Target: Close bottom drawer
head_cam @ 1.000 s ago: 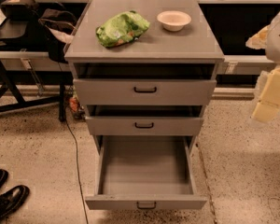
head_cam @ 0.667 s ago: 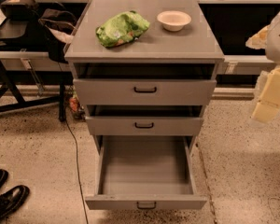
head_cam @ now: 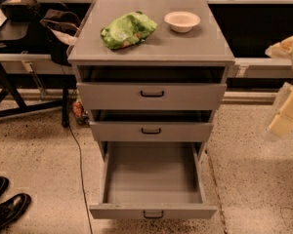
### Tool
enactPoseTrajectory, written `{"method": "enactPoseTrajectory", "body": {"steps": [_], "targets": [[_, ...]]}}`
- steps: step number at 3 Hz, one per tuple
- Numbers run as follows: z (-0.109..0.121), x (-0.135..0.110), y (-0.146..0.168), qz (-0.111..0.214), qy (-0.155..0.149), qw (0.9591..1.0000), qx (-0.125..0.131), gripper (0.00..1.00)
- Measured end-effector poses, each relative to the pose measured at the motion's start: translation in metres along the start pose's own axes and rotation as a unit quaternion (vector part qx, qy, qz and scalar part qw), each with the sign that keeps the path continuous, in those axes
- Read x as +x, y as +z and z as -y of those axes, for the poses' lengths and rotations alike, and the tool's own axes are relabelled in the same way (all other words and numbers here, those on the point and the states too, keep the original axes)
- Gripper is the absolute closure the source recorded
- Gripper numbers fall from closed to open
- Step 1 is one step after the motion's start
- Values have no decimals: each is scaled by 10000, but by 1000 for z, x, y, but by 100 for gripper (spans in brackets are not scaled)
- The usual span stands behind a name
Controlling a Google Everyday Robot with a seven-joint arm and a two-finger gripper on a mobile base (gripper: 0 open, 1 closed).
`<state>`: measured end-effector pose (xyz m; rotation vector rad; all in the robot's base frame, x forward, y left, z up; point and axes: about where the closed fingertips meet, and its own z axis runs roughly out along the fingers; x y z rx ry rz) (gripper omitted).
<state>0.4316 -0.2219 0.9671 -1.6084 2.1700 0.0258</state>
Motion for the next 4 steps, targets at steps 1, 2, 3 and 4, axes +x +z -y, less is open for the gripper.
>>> {"method": "enactPoseTrajectory", "body": {"steps": [1, 2, 3, 4], "targets": [[-8, 5, 15, 479, 167, 9984, -268, 0], [-17, 12, 39, 879, 316, 9936, -631, 0], [-30, 22, 69, 904, 540, 9918, -726, 0], [-37, 29, 90, 754, 705, 9931, -551, 0]]}}
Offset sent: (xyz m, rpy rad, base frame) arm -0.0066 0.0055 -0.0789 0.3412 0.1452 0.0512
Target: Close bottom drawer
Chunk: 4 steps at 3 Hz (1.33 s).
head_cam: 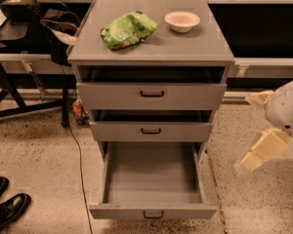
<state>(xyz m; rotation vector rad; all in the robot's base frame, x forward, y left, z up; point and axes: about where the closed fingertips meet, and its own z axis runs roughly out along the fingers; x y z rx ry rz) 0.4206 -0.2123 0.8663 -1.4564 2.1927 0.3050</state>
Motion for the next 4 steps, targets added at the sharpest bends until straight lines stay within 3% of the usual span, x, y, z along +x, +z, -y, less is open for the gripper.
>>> {"method": "enactPoseTrajectory", "body": {"steps": [1, 3, 4], "targets": [[-6, 13, 26, -241, 127, 9996, 70, 0], [-17, 40, 71, -710, 275, 9970, -135, 0], [-18, 42, 72, -733, 283, 9968, -148, 16]]}}
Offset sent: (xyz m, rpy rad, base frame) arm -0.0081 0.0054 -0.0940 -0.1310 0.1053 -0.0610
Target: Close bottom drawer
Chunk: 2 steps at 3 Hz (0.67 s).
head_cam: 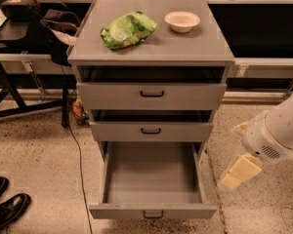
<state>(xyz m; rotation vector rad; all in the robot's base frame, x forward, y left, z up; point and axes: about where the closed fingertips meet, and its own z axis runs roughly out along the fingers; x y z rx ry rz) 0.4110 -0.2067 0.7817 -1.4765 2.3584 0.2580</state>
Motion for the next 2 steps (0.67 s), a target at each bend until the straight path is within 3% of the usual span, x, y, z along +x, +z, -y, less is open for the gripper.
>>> {"method": "enactPoseTrajectory", "body": {"steps": [2], "targets": [[0, 0, 0, 1, 1, 10000, 0, 62]]}}
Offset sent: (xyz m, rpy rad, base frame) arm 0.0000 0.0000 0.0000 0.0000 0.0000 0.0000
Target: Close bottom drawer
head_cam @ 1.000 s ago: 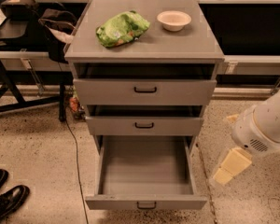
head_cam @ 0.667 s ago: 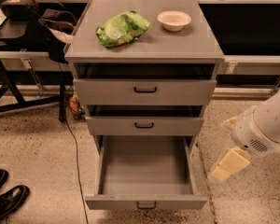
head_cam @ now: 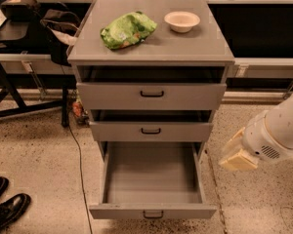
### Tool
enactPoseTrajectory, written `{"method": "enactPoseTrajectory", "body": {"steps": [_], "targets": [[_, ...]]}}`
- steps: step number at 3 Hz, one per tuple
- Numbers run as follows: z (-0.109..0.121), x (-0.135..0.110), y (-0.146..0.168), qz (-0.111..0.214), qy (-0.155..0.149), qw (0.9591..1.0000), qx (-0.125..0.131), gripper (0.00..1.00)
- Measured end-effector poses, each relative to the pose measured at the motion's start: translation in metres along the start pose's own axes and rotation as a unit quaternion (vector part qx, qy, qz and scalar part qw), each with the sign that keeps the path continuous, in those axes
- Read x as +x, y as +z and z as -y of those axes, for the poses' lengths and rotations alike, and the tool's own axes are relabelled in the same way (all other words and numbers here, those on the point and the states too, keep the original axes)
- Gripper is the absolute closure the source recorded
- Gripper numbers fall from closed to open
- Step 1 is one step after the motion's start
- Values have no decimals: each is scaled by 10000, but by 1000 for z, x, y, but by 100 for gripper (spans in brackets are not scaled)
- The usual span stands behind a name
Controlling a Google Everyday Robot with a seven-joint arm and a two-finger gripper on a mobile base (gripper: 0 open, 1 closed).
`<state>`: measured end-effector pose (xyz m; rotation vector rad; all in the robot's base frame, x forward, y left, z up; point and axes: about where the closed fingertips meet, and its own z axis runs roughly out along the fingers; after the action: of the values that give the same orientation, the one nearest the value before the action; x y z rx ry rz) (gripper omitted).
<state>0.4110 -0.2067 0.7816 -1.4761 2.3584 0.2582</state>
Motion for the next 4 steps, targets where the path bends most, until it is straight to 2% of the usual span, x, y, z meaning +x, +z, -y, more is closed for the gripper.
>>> {"method": "enactPoseTrajectory", "body": {"steps": [1, 2, 4], "targets": [[-1, 10, 10, 110, 144, 9998, -4, 85], [-5, 33, 44, 145, 386, 9990, -185, 100], [-23, 69, 124, 8, 576, 9971, -488, 100]]}}
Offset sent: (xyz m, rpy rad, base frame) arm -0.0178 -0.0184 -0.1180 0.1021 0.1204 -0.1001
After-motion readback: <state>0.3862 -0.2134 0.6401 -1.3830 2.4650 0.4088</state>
